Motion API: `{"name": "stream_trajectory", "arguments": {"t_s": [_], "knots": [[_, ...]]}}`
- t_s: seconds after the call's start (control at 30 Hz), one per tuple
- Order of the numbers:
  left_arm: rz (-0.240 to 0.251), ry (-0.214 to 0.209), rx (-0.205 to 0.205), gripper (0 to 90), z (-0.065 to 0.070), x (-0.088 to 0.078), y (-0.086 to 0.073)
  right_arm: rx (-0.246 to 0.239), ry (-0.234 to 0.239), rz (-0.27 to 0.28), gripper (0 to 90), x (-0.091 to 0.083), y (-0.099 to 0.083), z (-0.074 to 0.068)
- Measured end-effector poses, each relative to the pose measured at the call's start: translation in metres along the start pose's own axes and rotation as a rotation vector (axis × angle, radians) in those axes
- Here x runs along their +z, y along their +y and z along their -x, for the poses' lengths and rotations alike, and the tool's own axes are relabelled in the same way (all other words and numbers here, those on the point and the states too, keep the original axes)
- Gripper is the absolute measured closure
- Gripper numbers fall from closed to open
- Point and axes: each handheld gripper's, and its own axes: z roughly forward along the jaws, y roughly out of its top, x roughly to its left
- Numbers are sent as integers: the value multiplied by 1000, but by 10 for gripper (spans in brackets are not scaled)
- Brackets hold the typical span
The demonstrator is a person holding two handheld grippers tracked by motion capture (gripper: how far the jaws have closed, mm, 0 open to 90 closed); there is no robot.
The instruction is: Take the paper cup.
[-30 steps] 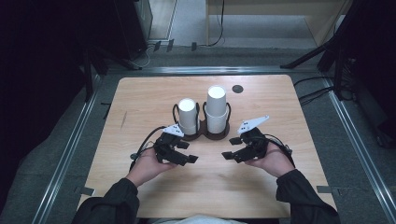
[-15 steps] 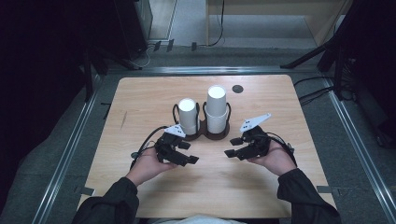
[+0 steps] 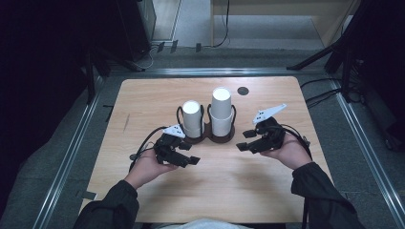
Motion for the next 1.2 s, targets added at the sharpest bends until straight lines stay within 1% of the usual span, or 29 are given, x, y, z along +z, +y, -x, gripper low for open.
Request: {"name": "stream_trajectory", "arguments": {"t_s": [0.1,0.13,0.17,0.23,0.53,0.6,0.67,0.7,0.8,0.97,1.07,1.1,1.13,1.2], "knots": [[-9,-5,5,307,0,0,0,-18,-8,-8,377,-6,8,3],[-10,-4,7,307,1,0,0,-18,-8,-8,377,-6,8,3],[-12,-10,7,307,2,1,0,-16,-8,-11,374,-9,13,6],[-15,-10,12,307,2,1,0,-10,-10,-11,370,-12,18,10],[-20,-21,4,305,2,0,0,-12,-40,-15,355,-22,38,24],[-21,-26,2,304,2,1,0,-9,-43,-19,355,-22,40,26],[-29,-25,6,303,2,2,-1,-5,-53,-23,355,-22,47,28],[-36,-28,7,303,2,3,-1,-14,-51,-22,355,-22,53,30],[-36,-33,8,303,3,3,-1,-26,-53,-32,348,-20,62,31],[-34,-36,6,303,3,2,-1,-35,-49,-40,332,-18,77,36],[-36,-39,9,303,2,2,-1,-40,-49,-54,327,-16,85,39],[-36,-39,9,303,2,2,-1,-40,-49,-54,327,-16,85,39],[-36,-39,8,303,2,2,-1,-44,-55,-69,321,-14,91,41],[-36,-39,9,303,2,2,-1,-44,-55,-77,308,-13,96,43]]}}
